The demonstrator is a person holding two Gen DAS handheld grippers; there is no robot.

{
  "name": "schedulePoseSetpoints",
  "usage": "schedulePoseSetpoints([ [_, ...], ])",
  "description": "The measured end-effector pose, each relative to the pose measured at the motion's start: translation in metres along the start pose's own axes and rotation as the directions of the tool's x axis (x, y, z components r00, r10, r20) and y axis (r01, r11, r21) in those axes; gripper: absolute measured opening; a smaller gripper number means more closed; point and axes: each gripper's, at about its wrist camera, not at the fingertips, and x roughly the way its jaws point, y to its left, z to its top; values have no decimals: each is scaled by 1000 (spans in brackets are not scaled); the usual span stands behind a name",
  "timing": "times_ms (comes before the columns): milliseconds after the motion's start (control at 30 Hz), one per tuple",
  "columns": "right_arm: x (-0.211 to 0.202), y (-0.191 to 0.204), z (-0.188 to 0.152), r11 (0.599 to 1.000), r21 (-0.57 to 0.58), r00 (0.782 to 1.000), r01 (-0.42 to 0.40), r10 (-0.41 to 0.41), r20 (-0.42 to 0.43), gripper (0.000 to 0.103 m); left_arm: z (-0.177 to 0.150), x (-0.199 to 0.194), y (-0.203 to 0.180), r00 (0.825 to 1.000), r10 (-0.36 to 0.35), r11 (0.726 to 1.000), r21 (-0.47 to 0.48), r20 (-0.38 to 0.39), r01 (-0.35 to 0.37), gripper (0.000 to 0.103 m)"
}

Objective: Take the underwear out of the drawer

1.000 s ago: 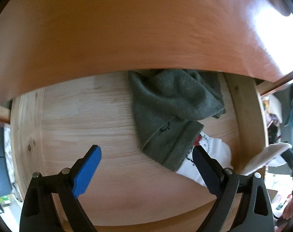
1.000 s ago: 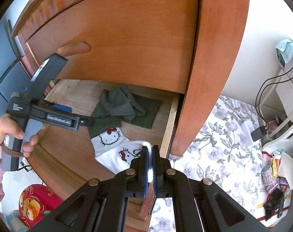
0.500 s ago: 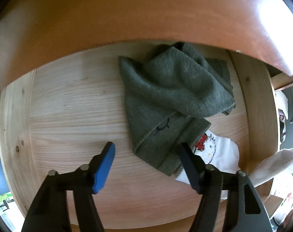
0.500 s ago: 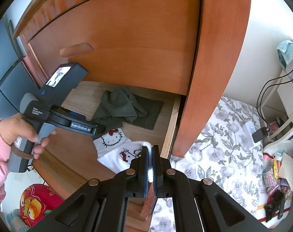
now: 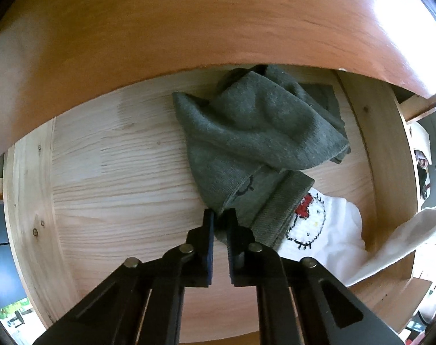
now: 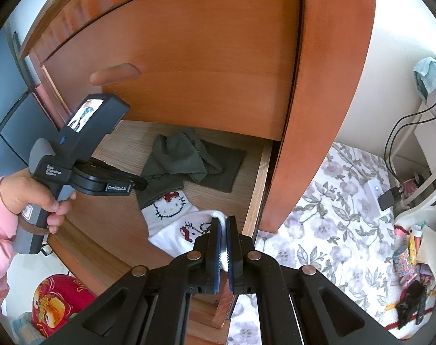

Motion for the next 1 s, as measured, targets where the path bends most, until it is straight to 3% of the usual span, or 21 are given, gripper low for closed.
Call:
schedulePoseSetpoints([
  [267, -4, 0, 1, 1000, 5, 1000, 3, -3, 10, 4, -13, -23, 4, 997, -58, 998, 7, 45, 58, 6],
  [467, -10, 3, 1, 1000, 6, 1000, 1, -1, 23, 4, -31, -55, 14, 982, -139, 990, -2, 125, 140, 5],
  [667, -19, 9, 1, 1000, 1, 999, 4, -4, 35, 4, -62, -86, 28, 952, -207, 976, -14, 224, 215, 5],
  [1000, -45, 24, 4, 1000, -16, 996, 16, -14, 93, 4, -99, -127, 49, 877, -261, 951, -50, 404, 306, 0],
])
